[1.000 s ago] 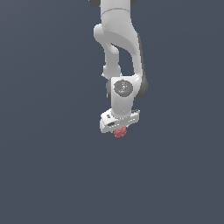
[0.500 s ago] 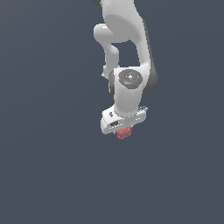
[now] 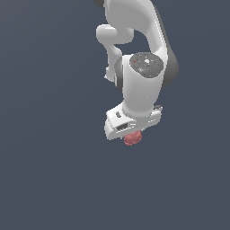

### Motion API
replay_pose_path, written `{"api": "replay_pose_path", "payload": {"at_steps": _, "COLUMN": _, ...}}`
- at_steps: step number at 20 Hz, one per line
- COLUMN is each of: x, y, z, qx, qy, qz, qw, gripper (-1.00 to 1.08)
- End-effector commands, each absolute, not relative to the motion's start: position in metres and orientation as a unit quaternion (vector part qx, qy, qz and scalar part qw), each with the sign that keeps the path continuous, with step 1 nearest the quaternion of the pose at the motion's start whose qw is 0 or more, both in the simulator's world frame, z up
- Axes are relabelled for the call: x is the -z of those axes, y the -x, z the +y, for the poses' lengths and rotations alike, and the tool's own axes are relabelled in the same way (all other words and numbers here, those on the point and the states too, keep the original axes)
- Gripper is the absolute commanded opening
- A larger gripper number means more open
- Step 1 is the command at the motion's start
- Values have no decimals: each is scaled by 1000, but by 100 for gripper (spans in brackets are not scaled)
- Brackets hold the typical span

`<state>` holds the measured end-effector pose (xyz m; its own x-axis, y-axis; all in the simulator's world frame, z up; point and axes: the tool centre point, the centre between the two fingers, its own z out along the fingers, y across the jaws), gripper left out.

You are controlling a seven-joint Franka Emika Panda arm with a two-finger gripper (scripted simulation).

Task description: Pick up the object and move it to a goal position.

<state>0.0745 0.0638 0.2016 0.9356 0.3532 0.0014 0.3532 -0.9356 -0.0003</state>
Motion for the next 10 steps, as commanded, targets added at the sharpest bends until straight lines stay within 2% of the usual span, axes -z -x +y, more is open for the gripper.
{"api": "replay_pose_path", "payload": {"at_steps": 1, "x": -214, "y": -82, "z": 66, "qx": 0, "qy": 984, "qz": -179, "qw": 0, "gripper": -100}}
{"api": "replay_pose_path", "payload": {"at_steps": 10, "x": -235, "y": -98, "z": 70, "qx": 0, "qy": 984, "qz": -179, "qw": 0, "gripper": -100}}
